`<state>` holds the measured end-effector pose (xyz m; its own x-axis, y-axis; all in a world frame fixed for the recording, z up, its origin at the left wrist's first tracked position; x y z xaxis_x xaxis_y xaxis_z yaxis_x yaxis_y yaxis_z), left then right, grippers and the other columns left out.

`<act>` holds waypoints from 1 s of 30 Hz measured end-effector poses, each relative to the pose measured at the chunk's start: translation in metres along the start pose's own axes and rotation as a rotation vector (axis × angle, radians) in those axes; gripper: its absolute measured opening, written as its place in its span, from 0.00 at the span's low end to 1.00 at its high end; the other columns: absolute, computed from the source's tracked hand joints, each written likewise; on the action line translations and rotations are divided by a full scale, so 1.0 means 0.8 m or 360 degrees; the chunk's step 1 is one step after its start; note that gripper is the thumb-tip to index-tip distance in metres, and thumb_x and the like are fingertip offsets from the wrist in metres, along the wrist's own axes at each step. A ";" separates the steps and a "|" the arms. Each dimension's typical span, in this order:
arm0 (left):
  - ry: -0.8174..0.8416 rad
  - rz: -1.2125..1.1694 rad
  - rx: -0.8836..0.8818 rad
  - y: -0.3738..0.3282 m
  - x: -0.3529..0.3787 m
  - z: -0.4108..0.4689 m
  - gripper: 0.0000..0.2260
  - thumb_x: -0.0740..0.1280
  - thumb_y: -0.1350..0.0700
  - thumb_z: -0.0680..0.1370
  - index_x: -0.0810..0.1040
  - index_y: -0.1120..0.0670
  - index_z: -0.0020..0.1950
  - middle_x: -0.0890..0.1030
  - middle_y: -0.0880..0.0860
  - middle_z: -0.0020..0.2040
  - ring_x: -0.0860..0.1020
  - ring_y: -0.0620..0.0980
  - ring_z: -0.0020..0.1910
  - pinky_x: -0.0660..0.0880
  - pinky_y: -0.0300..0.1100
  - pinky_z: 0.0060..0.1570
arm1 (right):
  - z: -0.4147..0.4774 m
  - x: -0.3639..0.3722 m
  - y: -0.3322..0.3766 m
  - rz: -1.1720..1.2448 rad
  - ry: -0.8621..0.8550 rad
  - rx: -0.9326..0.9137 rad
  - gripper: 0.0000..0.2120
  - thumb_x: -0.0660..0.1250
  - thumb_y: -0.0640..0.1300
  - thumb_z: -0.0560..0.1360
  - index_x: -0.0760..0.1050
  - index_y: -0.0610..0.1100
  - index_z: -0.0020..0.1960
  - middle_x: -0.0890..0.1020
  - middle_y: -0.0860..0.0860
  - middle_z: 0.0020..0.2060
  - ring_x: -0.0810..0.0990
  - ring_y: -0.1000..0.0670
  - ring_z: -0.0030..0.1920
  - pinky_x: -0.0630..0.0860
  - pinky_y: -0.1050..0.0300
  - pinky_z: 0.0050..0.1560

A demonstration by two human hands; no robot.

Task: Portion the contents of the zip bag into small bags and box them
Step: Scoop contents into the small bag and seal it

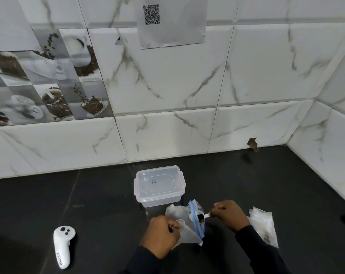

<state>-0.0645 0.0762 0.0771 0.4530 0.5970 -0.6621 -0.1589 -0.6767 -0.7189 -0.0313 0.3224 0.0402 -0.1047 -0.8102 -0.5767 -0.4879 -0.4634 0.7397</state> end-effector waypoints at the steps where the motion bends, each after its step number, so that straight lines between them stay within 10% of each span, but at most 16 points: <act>1: -0.0001 0.0011 0.0001 0.001 0.001 0.002 0.09 0.68 0.59 0.75 0.86 0.49 0.50 0.84 0.46 0.49 0.81 0.41 0.45 0.75 0.30 0.46 | -0.004 -0.003 -0.002 0.0017 -0.0044 0.0018 0.15 0.70 0.39 0.71 0.74 0.36 0.28 0.73 0.49 0.24 0.77 0.46 0.33 0.77 0.53 0.42; 11: -0.0006 0.0246 -0.0018 -0.008 0.020 0.022 0.09 0.68 0.59 0.72 0.80 0.48 0.49 0.78 0.44 0.57 0.77 0.43 0.58 0.72 0.30 0.53 | -0.074 -0.044 0.050 0.0569 -0.0282 -0.0135 0.08 0.72 0.39 0.74 0.85 0.44 0.36 0.84 0.49 0.32 0.81 0.53 0.34 0.75 0.58 0.38; 20: -0.0085 0.0090 -0.0095 -0.032 0.026 0.034 0.10 0.66 0.62 0.70 0.75 0.52 0.49 0.73 0.46 0.46 0.74 0.45 0.47 0.69 0.32 0.42 | -0.124 0.017 0.073 0.0966 -0.0135 -0.0054 0.08 0.71 0.38 0.75 0.83 0.37 0.38 0.82 0.38 0.28 0.75 0.45 0.24 0.70 0.59 0.25; 30: -0.0115 -0.0034 -0.0170 -0.037 0.030 0.029 0.09 0.69 0.61 0.73 0.74 0.51 0.50 0.71 0.44 0.49 0.75 0.44 0.51 0.72 0.33 0.50 | -0.135 0.036 0.062 0.0111 -0.0433 -0.0456 0.05 0.73 0.43 0.74 0.80 0.51 0.41 0.81 0.55 0.30 0.82 0.59 0.35 0.77 0.69 0.37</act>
<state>-0.0697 0.1203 0.0775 0.3902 0.6389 -0.6630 -0.0535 -0.7031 -0.7090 0.0351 0.2371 0.0974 -0.3733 -0.7365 -0.5641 -0.2143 -0.5232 0.8249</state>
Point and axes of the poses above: each hand's wrist, its own z-axis towards the middle knuckle, its own x-axis out of the palm, y = z × x, the point moved 6 cm from there along z, towards the middle knuckle
